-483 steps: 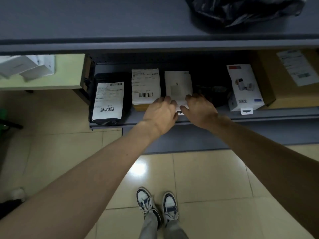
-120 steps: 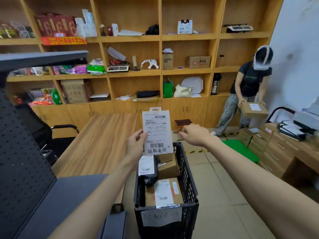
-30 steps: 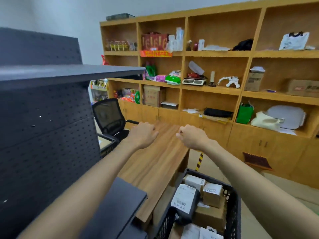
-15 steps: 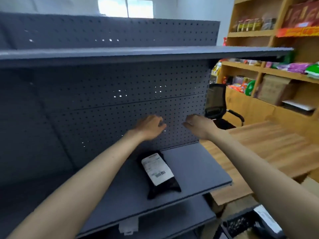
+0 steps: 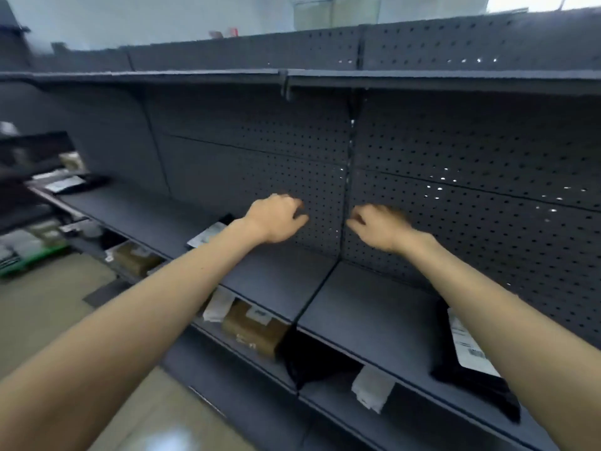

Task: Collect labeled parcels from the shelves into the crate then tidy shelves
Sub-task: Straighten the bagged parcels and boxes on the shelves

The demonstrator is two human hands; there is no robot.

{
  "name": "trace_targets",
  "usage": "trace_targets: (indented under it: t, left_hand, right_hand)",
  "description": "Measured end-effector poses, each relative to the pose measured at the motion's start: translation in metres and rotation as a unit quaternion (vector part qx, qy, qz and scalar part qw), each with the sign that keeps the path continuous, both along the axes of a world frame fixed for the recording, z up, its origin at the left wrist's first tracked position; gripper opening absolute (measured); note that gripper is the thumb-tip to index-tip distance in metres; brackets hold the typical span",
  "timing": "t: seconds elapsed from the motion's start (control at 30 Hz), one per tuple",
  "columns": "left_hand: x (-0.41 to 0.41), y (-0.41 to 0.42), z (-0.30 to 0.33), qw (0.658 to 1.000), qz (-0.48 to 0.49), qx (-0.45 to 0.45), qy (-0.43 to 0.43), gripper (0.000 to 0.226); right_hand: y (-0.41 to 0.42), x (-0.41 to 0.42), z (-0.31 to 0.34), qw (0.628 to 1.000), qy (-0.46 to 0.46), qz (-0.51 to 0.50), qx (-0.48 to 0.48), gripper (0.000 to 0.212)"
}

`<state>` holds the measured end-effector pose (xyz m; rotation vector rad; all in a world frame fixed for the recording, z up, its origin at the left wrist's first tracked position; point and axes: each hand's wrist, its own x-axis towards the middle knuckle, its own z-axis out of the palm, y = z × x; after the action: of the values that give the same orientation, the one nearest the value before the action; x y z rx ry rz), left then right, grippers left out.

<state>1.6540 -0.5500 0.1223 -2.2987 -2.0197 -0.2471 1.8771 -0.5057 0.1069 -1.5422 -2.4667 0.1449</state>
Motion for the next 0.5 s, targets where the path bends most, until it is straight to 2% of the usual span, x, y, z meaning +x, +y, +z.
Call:
trace_targets:
  t: [0.2, 0.5]
  left_hand:
    - [-0.118, -0.044, 0.003, 0.996, 0.09, 0.023, 0.014, 0.04]
    - [-0.305, -0.114, 0.017, 0.977, 0.208, 0.045, 0.027, 0.044]
  right_hand:
    - [-0.013, -0.124, 0.011, 0.994, 0.005, 0.106, 0.029, 0.032]
    - [-0.038, -0.33, 0.024, 0.977, 0.001, 0.202, 0.064, 0.032]
